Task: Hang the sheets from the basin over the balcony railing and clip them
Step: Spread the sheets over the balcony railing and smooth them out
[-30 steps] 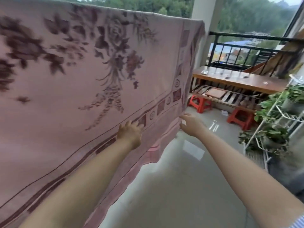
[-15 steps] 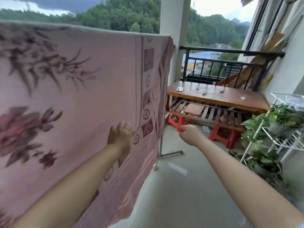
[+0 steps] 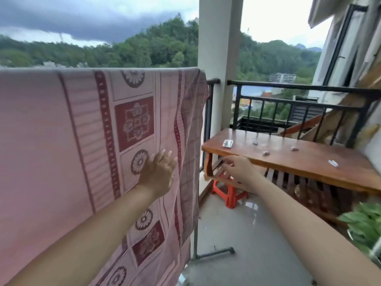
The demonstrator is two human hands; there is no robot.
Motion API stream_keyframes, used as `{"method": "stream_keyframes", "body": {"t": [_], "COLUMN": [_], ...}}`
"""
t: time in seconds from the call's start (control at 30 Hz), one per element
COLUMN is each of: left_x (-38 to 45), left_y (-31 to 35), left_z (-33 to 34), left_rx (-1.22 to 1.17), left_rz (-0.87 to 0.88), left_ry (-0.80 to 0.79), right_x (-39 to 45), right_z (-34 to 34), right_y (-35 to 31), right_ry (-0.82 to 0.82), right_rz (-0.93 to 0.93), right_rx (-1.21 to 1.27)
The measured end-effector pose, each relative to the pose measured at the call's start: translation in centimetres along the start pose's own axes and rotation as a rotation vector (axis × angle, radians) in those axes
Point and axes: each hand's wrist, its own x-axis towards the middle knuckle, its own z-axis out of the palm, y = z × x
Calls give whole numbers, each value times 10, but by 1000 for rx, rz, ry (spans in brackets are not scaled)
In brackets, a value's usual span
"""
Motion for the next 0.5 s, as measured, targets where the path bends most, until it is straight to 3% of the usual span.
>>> {"method": "stream_keyframes", "body": {"t": [0.17, 0.37, 0.5], "left_x": [98, 186, 229], "left_y": [2, -1, 6], "left_z": [43, 90, 118], "left_rx": [99, 137, 147], "left_rz": [-46, -142, -256], "left_ry": [118, 112, 77], "right_x": [141, 283, 345], "right_z": [2, 28, 45], "right_y": [29, 26, 39], "right_ry": [-15, -44, -165], "right_rz": [-67, -68, -178], "right_rx": [119, 261, 650]}}
